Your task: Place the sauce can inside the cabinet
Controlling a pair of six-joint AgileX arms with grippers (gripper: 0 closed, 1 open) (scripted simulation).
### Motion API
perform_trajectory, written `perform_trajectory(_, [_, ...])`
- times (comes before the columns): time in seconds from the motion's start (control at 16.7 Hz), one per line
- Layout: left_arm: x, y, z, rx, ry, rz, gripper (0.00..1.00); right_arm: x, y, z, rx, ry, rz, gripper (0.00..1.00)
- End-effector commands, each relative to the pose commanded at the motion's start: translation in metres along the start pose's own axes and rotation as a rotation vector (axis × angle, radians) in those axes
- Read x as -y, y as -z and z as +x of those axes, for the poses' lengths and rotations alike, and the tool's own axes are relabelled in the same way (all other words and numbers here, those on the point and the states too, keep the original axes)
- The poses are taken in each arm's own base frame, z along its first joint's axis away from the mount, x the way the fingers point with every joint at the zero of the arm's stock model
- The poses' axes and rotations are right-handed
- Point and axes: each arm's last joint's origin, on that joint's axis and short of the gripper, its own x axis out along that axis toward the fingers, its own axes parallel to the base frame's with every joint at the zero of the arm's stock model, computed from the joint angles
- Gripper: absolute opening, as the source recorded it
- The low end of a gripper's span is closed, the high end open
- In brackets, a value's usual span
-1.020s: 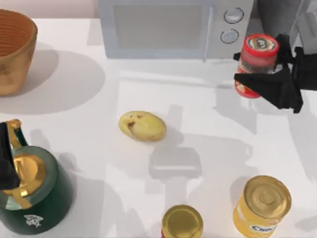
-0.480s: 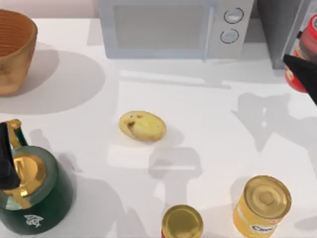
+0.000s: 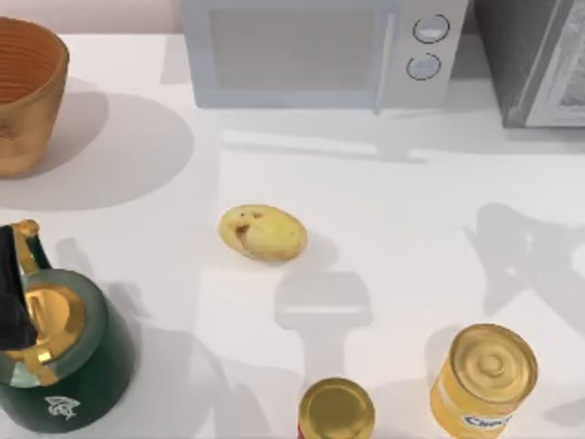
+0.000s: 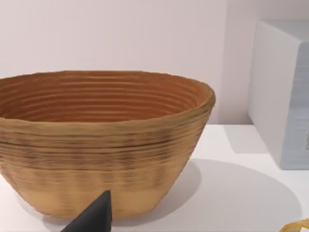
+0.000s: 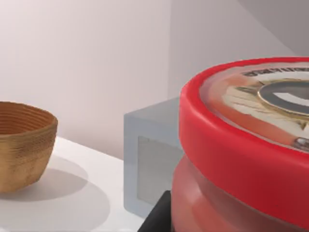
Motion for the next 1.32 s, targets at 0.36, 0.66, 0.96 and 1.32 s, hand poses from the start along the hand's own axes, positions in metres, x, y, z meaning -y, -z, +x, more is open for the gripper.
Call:
perform_trajectory(0.36, [0.0, 0.0, 0.0, 0.0, 0.0, 0.0, 1.0, -0.018, 0.041, -0.053, -0.023, 0.428, -0.007, 0.0])
perform_trajectory(0.66, [0.0, 0.0, 0.0, 0.0, 0.0, 0.0, 1.0, -0.015, 0.078, -0.067, -0.102, 0.637, 0.0, 0.0])
perform_trajectory(0.96, [0.0, 0.0, 0.0, 0.0, 0.0, 0.0, 1.0, -0.015, 0.078, -0.067, -0.104, 0.634, 0.003, 0.0])
perform_trajectory(1.32, [0.0, 0.0, 0.0, 0.0, 0.0, 0.0, 1.0, -0.016, 0.043, -0.063, -0.095, 0.622, 0.003, 0.0])
